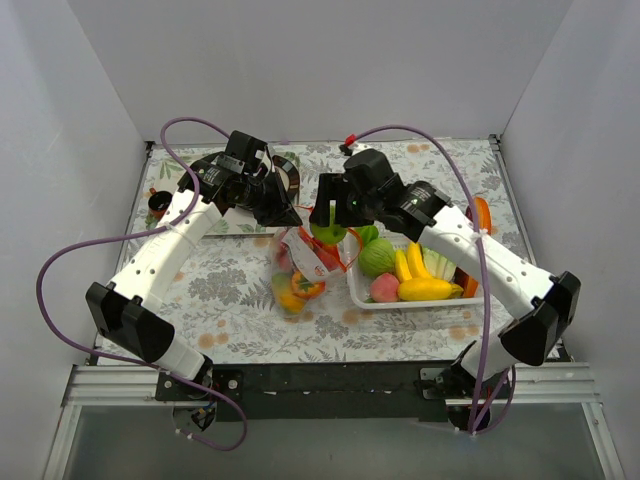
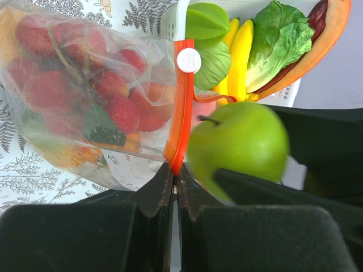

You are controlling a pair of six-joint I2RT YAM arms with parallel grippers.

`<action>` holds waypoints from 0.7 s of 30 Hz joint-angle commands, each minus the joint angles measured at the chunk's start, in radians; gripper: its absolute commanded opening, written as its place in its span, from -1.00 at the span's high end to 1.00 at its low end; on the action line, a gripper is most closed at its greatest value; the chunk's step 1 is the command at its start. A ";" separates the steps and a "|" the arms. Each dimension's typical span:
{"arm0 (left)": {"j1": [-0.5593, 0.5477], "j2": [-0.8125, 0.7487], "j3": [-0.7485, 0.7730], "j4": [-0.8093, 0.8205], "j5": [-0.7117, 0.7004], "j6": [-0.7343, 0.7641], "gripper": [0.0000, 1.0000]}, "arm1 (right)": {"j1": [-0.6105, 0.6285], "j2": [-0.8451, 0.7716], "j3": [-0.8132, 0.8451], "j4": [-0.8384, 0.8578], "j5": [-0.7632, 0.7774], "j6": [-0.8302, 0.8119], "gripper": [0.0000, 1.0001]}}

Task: Place the food in the zip-top bag and seal the zipper
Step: Place the fake fruit in the zipper food storage bag.

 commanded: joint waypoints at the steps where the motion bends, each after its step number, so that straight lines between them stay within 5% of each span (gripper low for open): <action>1: -0.004 -0.034 0.014 0.017 0.023 0.005 1.00 | 0.044 0.019 0.021 0.031 0.015 0.003 0.51; 21: -0.004 -0.058 0.025 0.027 0.029 0.002 1.00 | 0.046 -0.036 -0.120 0.051 0.006 0.010 -0.57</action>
